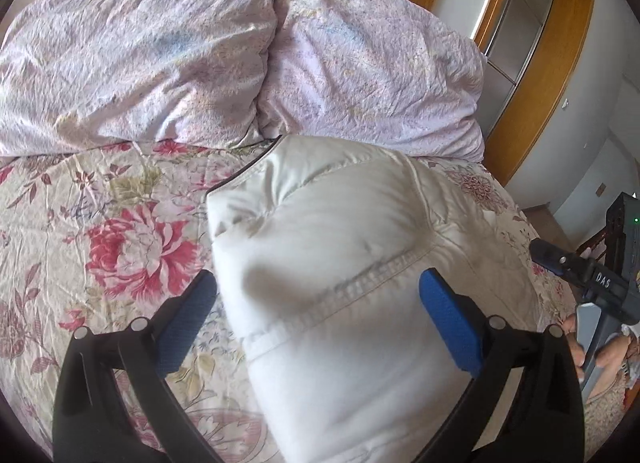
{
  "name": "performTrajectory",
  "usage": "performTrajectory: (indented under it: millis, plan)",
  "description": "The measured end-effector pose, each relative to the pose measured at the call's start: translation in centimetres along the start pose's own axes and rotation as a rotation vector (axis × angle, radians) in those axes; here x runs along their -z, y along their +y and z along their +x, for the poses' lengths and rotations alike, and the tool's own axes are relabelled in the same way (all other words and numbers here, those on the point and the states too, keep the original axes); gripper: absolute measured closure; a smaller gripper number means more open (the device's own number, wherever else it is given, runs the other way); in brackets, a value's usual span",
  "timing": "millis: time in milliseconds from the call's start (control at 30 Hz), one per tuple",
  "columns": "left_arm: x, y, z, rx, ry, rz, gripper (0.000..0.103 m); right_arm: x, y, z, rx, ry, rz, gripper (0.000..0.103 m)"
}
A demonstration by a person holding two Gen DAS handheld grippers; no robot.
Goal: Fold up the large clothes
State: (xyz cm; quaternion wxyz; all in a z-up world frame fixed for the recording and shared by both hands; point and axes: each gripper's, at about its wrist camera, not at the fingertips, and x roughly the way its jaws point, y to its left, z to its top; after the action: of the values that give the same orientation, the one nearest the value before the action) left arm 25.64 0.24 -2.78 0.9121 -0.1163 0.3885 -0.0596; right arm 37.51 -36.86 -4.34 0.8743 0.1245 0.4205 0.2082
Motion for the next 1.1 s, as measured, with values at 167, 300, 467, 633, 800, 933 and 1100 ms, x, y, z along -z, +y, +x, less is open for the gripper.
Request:
performTrajectory:
  millis: [167,300,467,633,800,933,1100]
  plan:
    - [1.1,2.7,0.2,0.119,0.100,-0.084,0.002,-1.1,-5.1,0.1,-0.143,0.158,0.215,0.001]
    - [1.9,3.2,0.9,0.211,0.155,-0.124,0.002,-1.0,-6.4,2.1,-0.201,0.293,0.263,0.001]
    - [2.5,2.6,2.1,0.282,0.197,-0.131,0.002,-0.1,-6.9,5.0,-0.261,0.428,0.306,0.001]
    - [2.5,2.8,2.7,0.310,0.210,-0.152,0.002,0.2,-6.5,6.7,-0.323,0.499,0.315,0.001]
    - [2.7,3.8,3.1,0.356,0.230,-0.192,0.002,0.5,-5.7,8.0,-0.374,0.552,0.309,0.001]
    - [3.0,4.8,3.4,0.400,0.255,-0.228,0.002,0.6,-3.7,8.5,-0.407,0.591,0.244,0.001]
    - [3.5,4.8,3.8,0.407,0.243,-0.249,0.002,0.5,-3.0,9.4,-0.418,0.603,0.253,0.001]
